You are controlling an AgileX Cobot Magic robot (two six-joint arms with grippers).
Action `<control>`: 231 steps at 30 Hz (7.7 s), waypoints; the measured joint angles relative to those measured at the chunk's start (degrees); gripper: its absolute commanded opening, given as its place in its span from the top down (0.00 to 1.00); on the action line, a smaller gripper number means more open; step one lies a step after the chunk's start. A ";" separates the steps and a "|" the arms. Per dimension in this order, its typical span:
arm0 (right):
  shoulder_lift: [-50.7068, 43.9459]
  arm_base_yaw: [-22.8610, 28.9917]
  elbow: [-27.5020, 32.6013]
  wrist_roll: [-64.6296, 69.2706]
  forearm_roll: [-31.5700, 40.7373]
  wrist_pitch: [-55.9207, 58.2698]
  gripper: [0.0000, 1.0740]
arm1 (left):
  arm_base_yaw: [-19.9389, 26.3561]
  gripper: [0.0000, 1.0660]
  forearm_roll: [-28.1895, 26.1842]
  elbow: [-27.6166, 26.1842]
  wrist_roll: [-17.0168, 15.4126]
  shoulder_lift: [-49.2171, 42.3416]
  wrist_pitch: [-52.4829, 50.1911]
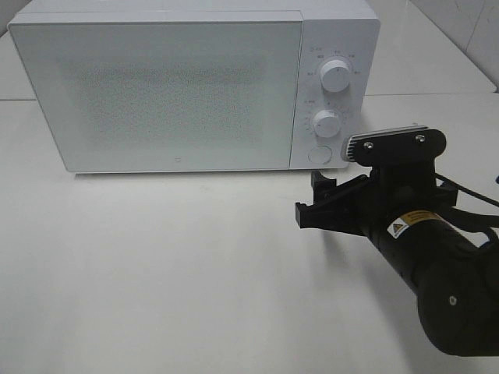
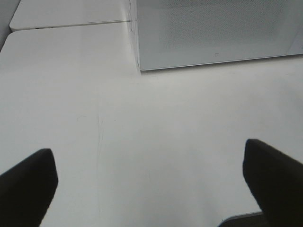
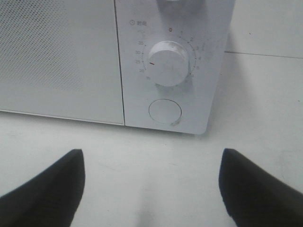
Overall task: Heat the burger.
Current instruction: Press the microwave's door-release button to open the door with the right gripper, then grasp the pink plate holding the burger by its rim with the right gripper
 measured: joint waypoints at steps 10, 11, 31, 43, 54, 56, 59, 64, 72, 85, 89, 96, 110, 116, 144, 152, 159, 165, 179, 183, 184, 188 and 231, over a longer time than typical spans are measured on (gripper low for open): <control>0.52 0.86 -1.32 -0.23 1.72 1.32 0.30 | 0.00 0.06 0.00 0.00 0.00 0.00 0.00; 0.52 0.86 -1.32 0.29 1.95 1.32 0.31 | 0.00 0.06 0.00 0.00 0.00 0.00 0.00; 0.63 0.86 -1.38 59.82 2.98 1.32 0.53 | 0.00 0.06 0.00 0.00 0.00 0.00 0.00; 0.80 0.86 -1.38 79.76 3.55 1.32 0.89 | 0.00 0.06 0.00 0.00 0.00 0.00 0.00; 0.80 0.86 -1.49 80.79 7.28 1.43 1.00 | 0.00 0.06 0.00 0.00 0.00 0.00 0.00; 0.86 0.86 -2.23 80.79 8.31 2.06 1.00 | 0.00 0.06 0.00 0.00 0.00 0.00 0.00; 1.09 -0.17 -3.78 80.79 8.37 2.92 1.00 | 0.00 0.06 0.00 0.00 0.00 0.00 0.00; 1.09 -3.32 -5.67 80.79 6.76 5.21 1.00 | 0.00 0.06 0.00 0.00 0.00 0.00 0.00; 3.44 -7.33 -9.91 81.02 3.50 9.05 1.00 | 0.00 0.06 0.00 0.00 0.00 0.00 0.00; 12.09 -8.77 -17.25 85.37 1.32 9.05 1.00 | 0.00 0.06 0.00 0.00 0.00 0.00 0.00; 13.06 -9.63 -18.62 85.37 1.03 9.11 1.00 | 0.00 0.06 0.00 0.00 0.00 0.00 0.00; 16.10 -11.17 -21.94 85.43 0.29 9.51 1.00 | 0.00 0.06 0.00 0.00 0.00 0.00 0.00; 17.13 -13.58 -23.61 85.43 -0.57 12.09 1.00 | 0.00 0.06 0.00 0.00 0.00 0.00 0.00; 18.68 -14.21 -24.69 85.54 -1.09 12.09 1.00 | 0.00 0.06 0.00 0.00 0.00 0.00 0.00; 22.17 -14.61 -29.56 83.71 0.11 11.69 1.00 | 0.00 0.06 0.00 0.00 0.00 0.00 0.00; 23.49 -14.55 -31.40 82.74 1.55 10.77 1.00 | 0.00 0.06 0.00 0.00 0.00 0.00 0.00; 23.49 -14.55 -31.51 82.79 1.66 10.71 1.00 | 0.00 0.06 0.00 0.00 0.00 0.00 0.00; 23.49 -14.55 -31.51 82.79 1.66 10.71 1.00 | 0.00 0.06 0.00 0.00 0.00 0.00 0.00; 23.43 -14.44 -31.51 82.91 1.66 11.17 1.00 | 0.00 0.06 0.00 0.00 0.00 0.00 0.00; 22.40 -14.61 -31.05 83.48 0.92 13.06 1.00 | 0.00 0.06 0.00 0.00 0.00 0.00 0.00; 22.40 -14.61 -31.05 83.48 0.92 13.06 1.00 | 0.00 0.06 0.00 0.00 0.00 0.00 0.00; 20.40 -15.58 -30.02 83.94 -0.80 16.16 1.00 | 0.00 0.06 0.00 0.00 0.00 0.00 0.00; -11.29 -16.50 -14.15 27.56 -3.55 60.33 0.98 | 0.00 0.06 0.00 0.00 0.00 0.00 0.06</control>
